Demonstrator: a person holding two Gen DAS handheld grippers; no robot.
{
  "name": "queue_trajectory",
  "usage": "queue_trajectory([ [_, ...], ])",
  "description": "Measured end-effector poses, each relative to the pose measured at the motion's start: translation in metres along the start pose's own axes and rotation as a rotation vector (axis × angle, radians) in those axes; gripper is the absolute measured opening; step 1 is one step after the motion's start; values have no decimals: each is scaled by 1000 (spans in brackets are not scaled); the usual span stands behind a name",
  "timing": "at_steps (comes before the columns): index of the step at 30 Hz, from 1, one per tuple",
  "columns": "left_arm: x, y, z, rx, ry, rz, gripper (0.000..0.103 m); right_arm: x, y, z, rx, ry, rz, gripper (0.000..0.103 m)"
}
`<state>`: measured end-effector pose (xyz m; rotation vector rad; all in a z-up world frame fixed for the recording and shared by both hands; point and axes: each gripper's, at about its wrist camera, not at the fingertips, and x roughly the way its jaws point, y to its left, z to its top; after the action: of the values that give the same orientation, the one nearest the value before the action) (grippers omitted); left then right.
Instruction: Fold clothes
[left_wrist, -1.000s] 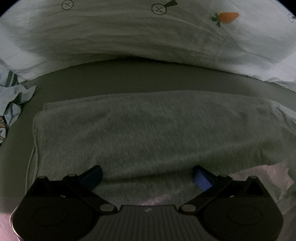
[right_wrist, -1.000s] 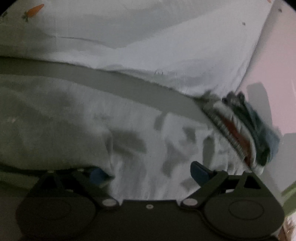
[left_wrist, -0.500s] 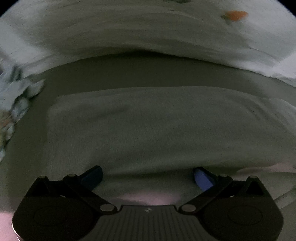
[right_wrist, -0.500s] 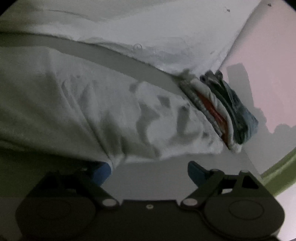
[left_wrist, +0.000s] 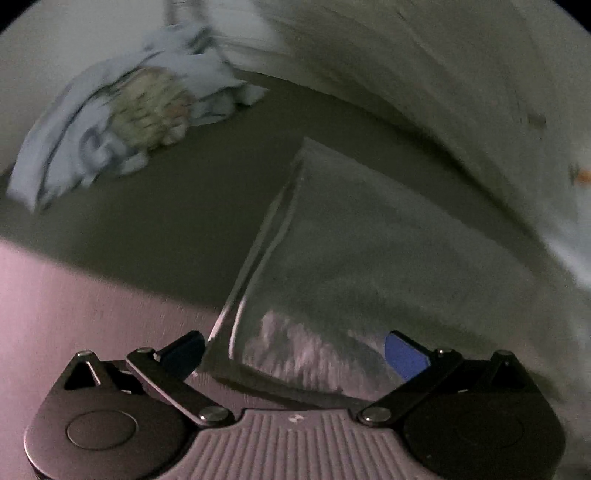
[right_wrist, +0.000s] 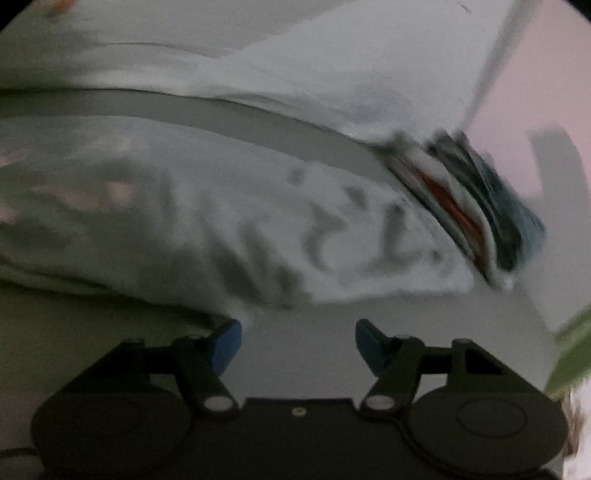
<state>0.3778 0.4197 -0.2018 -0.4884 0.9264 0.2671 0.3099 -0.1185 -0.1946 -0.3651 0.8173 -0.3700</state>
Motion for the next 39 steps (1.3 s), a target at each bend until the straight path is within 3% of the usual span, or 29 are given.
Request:
queue_trajectory([
  [2,-5,10,-5,-70,-34,-27,100,-12,23,8,-128,-67,36,64],
  [4,-6,10,-4,-76,-46,-25,98,-23,48,15,-246,-139,87,55],
  [5,-7,6,-6,-71,-59,-4,88,-29,59,17,-293,-170,112,54],
  [6,-7,3,-5,-65,-77,44,59,-34,70,19,-336,-200,137,54],
  [7,-8,0,-5,-59,-95,93,43,-39,80,21,-371,-224,159,54],
  [8,-9,-2,-4,-57,-94,150,3,-43,88,22,-394,-237,173,54],
  [12,-24,2,5,-120,-134,155,3,-61,111,18,-468,-261,201,54],
  [17,-48,1,26,-71,-220,195,3,-62,105,18,-473,-237,191,54],
  [20,-41,10,36,-44,-224,259,3,-58,100,20,-438,-211,190,54],
  [24,-16,31,31,-64,-138,285,3,-48,81,22,-329,-152,186,55],
  [26,-11,29,25,-23,-111,290,4,-43,71,22,-273,-122,183,57],
  [29,-9,20,19,44,-85,298,10,-35,56,23,-188,-77,179,64],
  [33,-17,15,16,69,-112,316,40,-25,37,24,-75,-17,174,74],
  [39,-22,4,38,99,-169,212,56,-13,12,23,58,58,165,75],
])
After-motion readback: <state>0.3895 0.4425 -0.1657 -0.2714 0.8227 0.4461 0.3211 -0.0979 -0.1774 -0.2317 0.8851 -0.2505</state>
